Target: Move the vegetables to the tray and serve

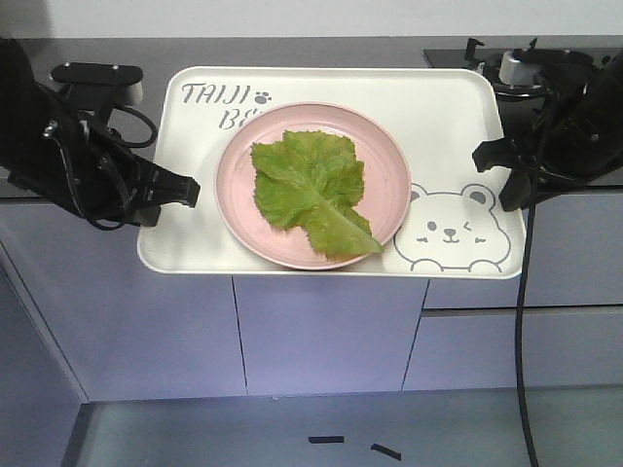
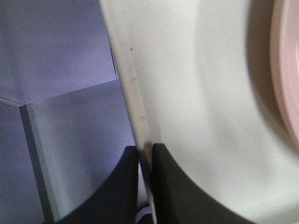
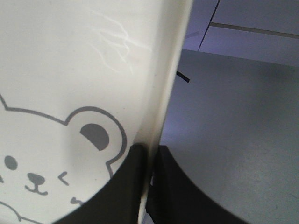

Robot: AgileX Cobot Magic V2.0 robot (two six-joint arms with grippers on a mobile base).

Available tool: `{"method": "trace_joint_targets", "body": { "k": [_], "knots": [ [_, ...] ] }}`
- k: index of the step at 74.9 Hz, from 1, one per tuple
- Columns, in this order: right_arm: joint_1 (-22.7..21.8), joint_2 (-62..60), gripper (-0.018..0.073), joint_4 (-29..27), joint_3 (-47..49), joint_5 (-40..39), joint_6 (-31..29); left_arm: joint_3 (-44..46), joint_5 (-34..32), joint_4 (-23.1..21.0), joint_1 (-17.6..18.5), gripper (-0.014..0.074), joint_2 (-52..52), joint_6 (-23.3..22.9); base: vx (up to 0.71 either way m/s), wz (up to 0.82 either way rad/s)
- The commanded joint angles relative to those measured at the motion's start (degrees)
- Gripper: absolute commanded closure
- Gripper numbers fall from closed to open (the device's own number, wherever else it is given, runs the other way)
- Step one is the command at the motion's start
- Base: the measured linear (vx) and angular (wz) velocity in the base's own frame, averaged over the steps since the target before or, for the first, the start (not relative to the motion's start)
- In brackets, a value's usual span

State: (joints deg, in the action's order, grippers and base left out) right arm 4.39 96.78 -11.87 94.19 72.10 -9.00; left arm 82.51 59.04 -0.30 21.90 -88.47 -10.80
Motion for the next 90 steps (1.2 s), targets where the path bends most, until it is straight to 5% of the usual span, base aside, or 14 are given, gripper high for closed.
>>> {"method": "trace_joint_targets", "body": {
  "k": [1, 90],
  "knots": [
    [0.61, -2.79, 0.0565, -5.55, 1.46, -1.86, -1.53, 1.69, -5.30, -4.61, 1.09, 0.0602, 2.63, 1.53, 0.00, 0.00],
    [0.61, -2.79, 0.0565, -5.55, 1.46, -1.86, -1.53, 1.69, -5.30, -4.61, 1.09, 0.0602, 2.63, 1.53, 0.00, -0.01]
  ]
}}
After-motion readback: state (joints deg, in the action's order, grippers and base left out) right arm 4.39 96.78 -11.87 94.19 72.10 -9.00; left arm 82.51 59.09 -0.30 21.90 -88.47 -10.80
